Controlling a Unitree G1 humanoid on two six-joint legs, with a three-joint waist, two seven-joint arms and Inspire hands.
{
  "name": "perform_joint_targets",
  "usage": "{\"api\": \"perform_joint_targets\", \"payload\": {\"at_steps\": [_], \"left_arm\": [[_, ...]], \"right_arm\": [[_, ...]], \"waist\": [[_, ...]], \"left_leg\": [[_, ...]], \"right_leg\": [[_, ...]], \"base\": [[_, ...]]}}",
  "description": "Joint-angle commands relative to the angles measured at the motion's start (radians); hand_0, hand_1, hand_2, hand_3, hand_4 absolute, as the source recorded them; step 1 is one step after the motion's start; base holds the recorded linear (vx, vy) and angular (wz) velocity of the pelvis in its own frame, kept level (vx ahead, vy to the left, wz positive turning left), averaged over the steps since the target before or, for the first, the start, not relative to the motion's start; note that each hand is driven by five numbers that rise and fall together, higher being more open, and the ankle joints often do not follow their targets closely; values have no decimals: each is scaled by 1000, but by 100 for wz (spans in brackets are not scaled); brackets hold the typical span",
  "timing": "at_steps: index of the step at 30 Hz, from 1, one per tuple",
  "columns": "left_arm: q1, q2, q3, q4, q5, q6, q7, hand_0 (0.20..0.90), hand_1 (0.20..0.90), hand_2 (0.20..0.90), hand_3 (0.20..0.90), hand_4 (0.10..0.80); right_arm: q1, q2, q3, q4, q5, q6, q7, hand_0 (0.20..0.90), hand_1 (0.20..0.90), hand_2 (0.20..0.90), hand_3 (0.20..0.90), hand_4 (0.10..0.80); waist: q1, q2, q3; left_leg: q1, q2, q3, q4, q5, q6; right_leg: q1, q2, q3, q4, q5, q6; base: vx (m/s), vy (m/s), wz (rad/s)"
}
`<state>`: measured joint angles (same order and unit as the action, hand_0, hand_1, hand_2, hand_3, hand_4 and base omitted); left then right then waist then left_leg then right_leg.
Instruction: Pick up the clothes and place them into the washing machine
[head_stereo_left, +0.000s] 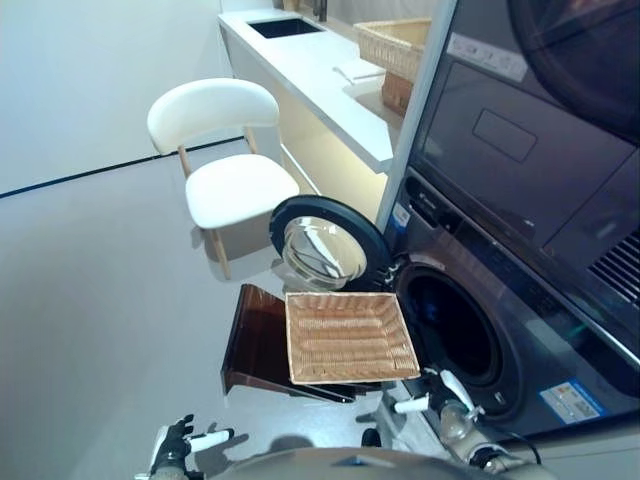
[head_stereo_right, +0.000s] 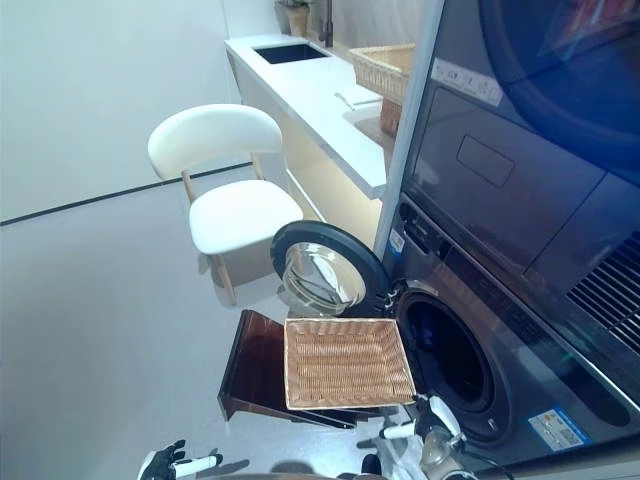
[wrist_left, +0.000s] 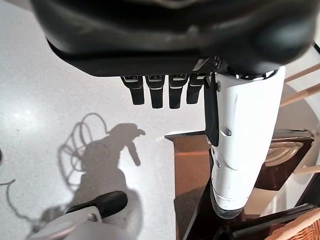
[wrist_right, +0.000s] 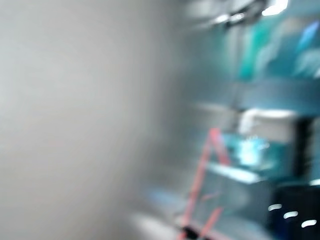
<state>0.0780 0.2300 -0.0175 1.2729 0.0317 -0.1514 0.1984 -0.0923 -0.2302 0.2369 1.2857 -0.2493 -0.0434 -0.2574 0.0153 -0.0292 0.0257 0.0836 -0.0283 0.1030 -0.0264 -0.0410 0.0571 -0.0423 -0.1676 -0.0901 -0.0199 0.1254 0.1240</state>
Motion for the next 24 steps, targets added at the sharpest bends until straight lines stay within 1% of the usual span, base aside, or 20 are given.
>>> {"api": "perform_joint_targets", "payload": {"at_steps": [1,3,6,13,24], "left_arm": [[-57,27,23,49,12,-9,25,900,900,900,900,800],[-56,21,24,54,8,-8,26,900,900,900,900,800],[-54,17,29,71,12,0,28,900,900,900,900,800],[-52,9,29,98,23,10,12,900,900,900,900,800],[-44,5,30,117,31,18,-19,900,900,900,900,800]], "right_arm": [[-67,-18,14,27,-43,-20,-22,900,900,900,900,800],[-60,-13,21,38,-60,-15,-24,900,900,900,900,800],[-43,-8,40,58,-107,-5,-26,900,900,900,900,800],[-12,0,12,63,-89,-6,-30,900,900,900,900,800],[7,11,5,72,-60,-11,-10,900,900,900,900,800]], "waist": [[8,19,-2],[8,17,-12],[12,12,-16],[0,5,-29],[0,-7,-35]], "left_leg": [[-61,0,-15,-61,90,-70],[-60,2,-12,-61,87,-74],[-49,4,-12,-61,87,-72],[-33,14,-19,-61,85,-76],[-21,28,-24,-61,81,-80]], "right_leg": [[42,49,-10,22,-54,8],[48,50,-9,4,-48,9],[63,54,-10,7,-46,6],[84,62,-15,7,-57,-1],[102,72,-20,-1,-67,-6]], "base": [[0,0,0],[2,-3,-2],[3,-4,-1],[26,-13,4],[5,-4,0]]}}
